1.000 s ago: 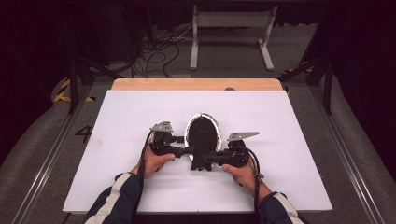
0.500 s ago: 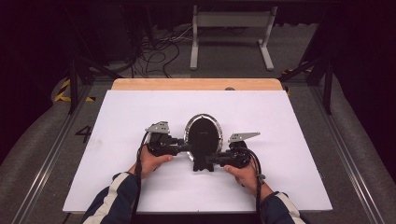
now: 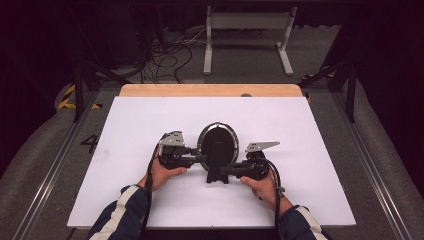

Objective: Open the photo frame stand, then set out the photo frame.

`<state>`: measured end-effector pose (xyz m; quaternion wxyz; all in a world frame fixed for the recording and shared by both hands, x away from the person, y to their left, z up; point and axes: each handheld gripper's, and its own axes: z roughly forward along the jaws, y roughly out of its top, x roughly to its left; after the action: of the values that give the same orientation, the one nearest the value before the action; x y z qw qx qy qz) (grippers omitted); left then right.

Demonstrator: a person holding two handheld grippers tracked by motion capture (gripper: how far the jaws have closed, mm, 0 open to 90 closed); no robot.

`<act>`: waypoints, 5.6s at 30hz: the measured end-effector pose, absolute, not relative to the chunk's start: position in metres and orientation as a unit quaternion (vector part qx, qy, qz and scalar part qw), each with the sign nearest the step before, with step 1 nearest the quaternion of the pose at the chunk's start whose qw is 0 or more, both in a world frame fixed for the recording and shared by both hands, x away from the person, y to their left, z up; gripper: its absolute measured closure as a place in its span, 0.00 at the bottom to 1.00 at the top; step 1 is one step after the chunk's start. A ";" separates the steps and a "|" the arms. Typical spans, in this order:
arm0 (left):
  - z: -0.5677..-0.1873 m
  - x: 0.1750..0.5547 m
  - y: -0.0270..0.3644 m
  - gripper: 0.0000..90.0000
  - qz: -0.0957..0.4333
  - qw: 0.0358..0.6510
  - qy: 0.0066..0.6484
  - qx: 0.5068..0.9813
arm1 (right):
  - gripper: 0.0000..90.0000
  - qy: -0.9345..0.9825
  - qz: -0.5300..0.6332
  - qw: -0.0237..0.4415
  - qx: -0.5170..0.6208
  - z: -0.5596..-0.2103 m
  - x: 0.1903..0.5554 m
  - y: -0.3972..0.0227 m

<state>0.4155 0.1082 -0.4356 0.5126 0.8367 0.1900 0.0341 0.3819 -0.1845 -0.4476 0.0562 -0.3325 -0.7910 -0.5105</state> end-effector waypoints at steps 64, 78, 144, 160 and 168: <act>-0.436 0.395 0.098 0.81 0.196 0.475 0.167 0.842 | 0.88 -0.840 -0.454 -0.006 -0.296 -0.444 0.365 -0.176; -0.440 0.399 0.102 0.68 0.182 0.479 0.189 0.837 | 0.83 -0.837 -0.451 -0.029 -0.308 -0.439 0.357 -0.178; -0.454 0.414 0.078 0.76 0.172 0.453 0.180 0.856 | 1.00 -0.837 -0.390 -0.248 -0.294 -0.452 0.314 -0.076; -0.453 0.408 0.081 0.88 0.191 0.442 0.176 0.859 | 1.00 -0.833 -0.377 -0.236 -0.329 -0.458 0.325 -0.096; -0.452 0.405 0.081 0.90 0.198 0.433 0.166 0.863 | 1.00 -0.832 -0.378 -0.227 -0.337 -0.457 0.326 -0.106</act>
<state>0.4055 0.0808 -0.4521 0.4335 0.8633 0.1661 0.1982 0.3263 -0.1061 -0.4570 -0.2265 -0.3375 -0.8316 -0.3784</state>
